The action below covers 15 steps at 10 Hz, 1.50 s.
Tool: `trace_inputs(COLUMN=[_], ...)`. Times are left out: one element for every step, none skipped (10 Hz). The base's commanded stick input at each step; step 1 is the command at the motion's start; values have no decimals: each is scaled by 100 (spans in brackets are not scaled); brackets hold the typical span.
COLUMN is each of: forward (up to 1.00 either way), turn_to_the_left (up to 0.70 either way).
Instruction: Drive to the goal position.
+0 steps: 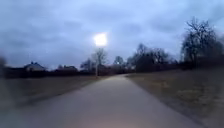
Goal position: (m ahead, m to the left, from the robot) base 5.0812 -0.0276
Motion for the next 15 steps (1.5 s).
trace_inputs(forward=[100, 100, 100, 100, 100, 100, 100, 100, 100, 100, 100, 100, 100, 100, 100], turn_to_the_left=[4, 4, 4, -11, -36, -13, 4, 4, 4, 4, 4, 4, 4, 4, 4])
